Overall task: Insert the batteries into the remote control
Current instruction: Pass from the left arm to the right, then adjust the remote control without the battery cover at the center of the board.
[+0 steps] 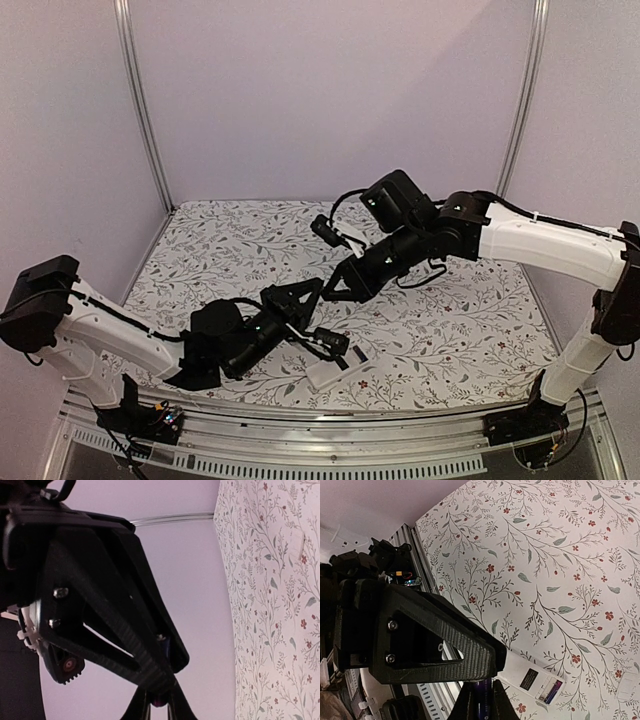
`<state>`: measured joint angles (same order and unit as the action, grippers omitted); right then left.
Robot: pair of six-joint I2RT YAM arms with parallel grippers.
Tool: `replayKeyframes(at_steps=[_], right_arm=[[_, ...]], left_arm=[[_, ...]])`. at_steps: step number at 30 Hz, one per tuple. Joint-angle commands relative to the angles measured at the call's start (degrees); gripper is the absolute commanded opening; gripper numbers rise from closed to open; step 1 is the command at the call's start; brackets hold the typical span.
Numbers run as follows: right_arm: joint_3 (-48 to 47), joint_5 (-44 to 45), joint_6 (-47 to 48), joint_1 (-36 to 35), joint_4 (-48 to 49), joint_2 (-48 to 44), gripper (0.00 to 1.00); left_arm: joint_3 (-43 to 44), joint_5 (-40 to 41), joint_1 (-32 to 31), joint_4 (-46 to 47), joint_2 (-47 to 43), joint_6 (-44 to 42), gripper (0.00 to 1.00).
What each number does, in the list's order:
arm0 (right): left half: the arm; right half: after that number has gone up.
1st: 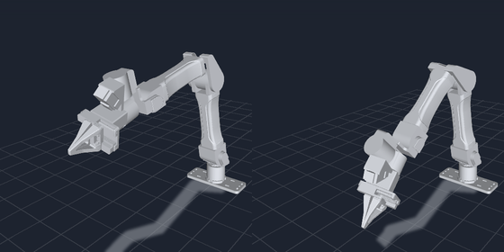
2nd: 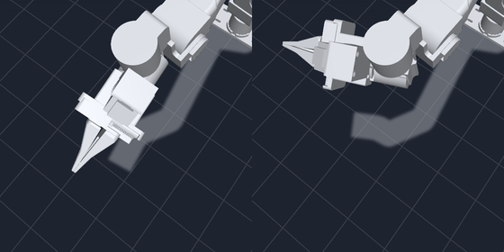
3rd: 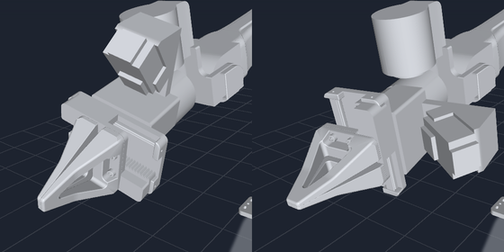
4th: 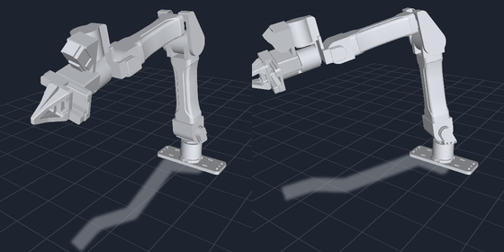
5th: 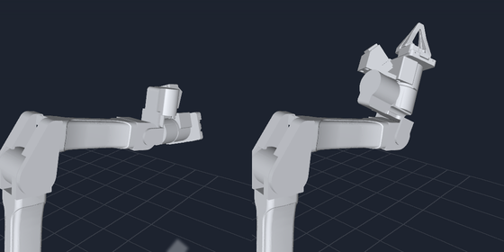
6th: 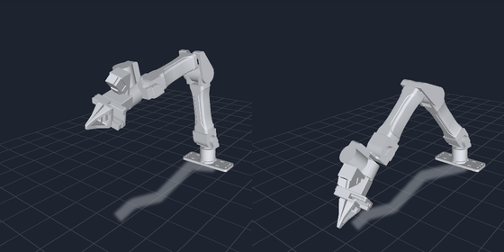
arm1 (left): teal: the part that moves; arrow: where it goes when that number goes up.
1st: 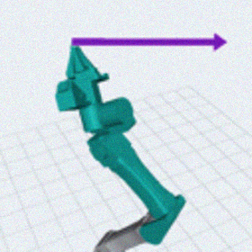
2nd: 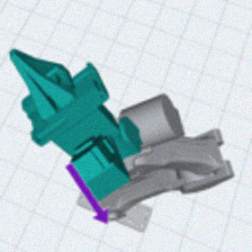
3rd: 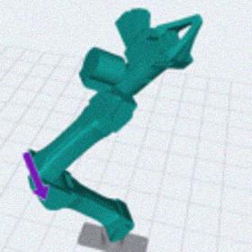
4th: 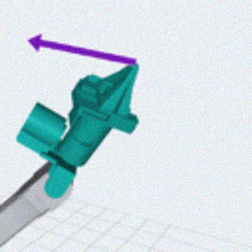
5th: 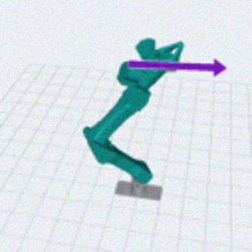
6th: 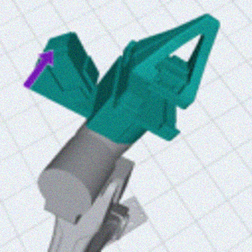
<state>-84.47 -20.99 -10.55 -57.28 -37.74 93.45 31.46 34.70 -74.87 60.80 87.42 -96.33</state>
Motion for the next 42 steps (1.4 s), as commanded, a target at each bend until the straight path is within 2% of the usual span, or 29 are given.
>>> replayKeyframes(at_steps=[1, 2, 3, 5, 6, 9, 12, 15, 21, 29, 42], right_arm=[[0.5, 4.5, -2.2, 0.5, -0.6, -0.2, 0.0], [1.7, 5.1, -2.9, 1.0, -0.9, -0.6, 0.0], [3.0, 5.4, -4.1, 1.7, -1.1, -0.9, 0.0], [6.2, 6.4, -6.3, 3.0, -1.7, -1.8, 0.0], [7.8, 7.0, -7.7, 3.6, -2.2, -2.1, 0.0], [11.9, 10.7, -10.1, 4.0, -4.9, -2.5, 0.0], [14.8, 11.2, -12.8, 4.0, -6.6, -1.4, 0.0], [16.6, 10.3, -14.9, 3.9, -6.0, -0.3, 0.0], [16.5, 8.6, -17.6, 1.9, -3.9, 3.2, 0.0], [13.5, 7.5, -17.9, 0.7, -4.0, 10.8, 0.0], [8.6, 8.4, -17.4, 0.2, -7.2, 16.6, 0.0]], left_arm=[[3.8, 2.1, -0.1, -7.7, -0.9, 11.5, 0.37], [5.6, 2.8, 0.3, -13.5, -1.1, 17.7, 0.57], [7.7, 2.6, 0.7, -20.8, -1.6, 24.4, 0.68], [11.3, -0.8, 1.8, -35.4, -2.7, 39.2, 0.77], [13.7, -5.3, 2.6, -43.0, -3.2, 49.8, 0.78], [18.8, -19.7, 5.8, -60.9, -3.9, 68.9, 0.79], [19.5, -34.1, 8.5, -67.2, -3.0, 80.4, 0.8], [18.2, -39.2, 9.4, -68.8, -1.0, 87.7, 0.8], [14.7, -43.1, 13.9, -68.1, 2.4, 97.7, 0.78], [11.9, -42.2, 14.1, -65.0, 4.2, 99.1, 0.77], [10.4, -39.5, 14.8, -63.6, 2.5, 98.6, 0.77]])
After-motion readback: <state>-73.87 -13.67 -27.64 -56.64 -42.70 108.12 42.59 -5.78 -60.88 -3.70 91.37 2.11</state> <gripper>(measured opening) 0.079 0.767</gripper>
